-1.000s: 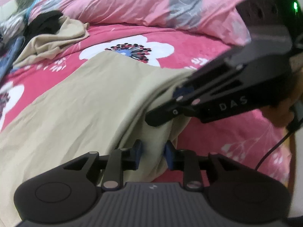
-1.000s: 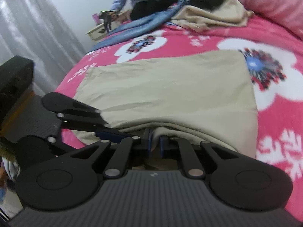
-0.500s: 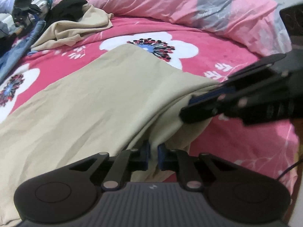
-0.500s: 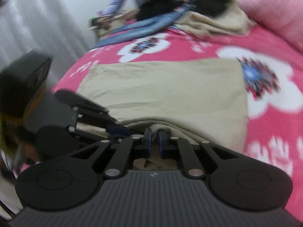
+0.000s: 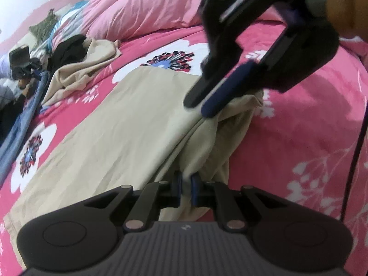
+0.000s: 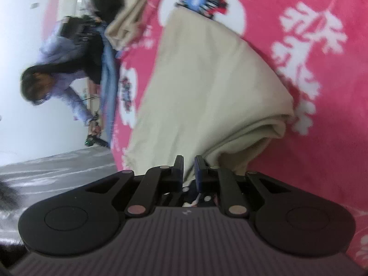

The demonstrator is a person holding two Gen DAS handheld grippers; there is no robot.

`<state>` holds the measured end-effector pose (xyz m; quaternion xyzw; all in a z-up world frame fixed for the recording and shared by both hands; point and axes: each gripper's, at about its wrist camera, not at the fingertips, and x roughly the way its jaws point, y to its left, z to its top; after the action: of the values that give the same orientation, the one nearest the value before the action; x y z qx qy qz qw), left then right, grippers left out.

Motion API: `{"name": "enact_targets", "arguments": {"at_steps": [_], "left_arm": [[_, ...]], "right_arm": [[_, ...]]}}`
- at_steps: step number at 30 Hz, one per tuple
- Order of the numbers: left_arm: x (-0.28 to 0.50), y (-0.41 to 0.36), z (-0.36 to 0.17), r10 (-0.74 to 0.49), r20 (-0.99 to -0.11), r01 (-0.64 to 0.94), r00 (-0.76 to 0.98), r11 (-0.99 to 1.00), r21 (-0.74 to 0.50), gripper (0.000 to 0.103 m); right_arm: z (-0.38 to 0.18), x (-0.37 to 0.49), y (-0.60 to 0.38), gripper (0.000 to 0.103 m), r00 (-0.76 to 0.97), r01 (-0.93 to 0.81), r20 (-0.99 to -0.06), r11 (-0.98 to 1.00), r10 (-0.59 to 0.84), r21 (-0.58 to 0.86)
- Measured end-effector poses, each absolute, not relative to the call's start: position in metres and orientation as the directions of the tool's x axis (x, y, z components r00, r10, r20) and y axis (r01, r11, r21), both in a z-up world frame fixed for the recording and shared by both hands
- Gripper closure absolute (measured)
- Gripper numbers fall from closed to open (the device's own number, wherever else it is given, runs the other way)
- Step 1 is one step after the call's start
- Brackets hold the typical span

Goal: Fold clothes

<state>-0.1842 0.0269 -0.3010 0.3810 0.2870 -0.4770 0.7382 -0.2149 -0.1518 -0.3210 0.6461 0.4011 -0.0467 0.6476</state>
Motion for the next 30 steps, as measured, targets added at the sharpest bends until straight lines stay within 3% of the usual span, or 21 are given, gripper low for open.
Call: {"name": "enact_targets", "arguments": {"at_steps": [15,22,30], "left_arm": [[-0.188,0.031,-0.306,-0.509,-0.772,0.925,0.380,0.201,0.323,0.093],[-0.196,0.037,-0.309,-0.532,-0.753,0.919,0.388,0.155,0.363,0.093],[-0.201,0.042,-0.311,-0.552,-0.734,0.910,0.395,0.123,0.397,0.092]], "right_arm": [[-0.351,-0.205,-0.141,0.091,0.570,0.694,-0.640,0.115,0.515,0.711],[-0.357,-0.203,-0.144,0.079,0.559,0.726,-0.635,0.055,0.533,0.685],[-0.358,-0.204,-0.141,0.078,0.532,0.760,-0.650,0.032,0.542,0.649]]}}
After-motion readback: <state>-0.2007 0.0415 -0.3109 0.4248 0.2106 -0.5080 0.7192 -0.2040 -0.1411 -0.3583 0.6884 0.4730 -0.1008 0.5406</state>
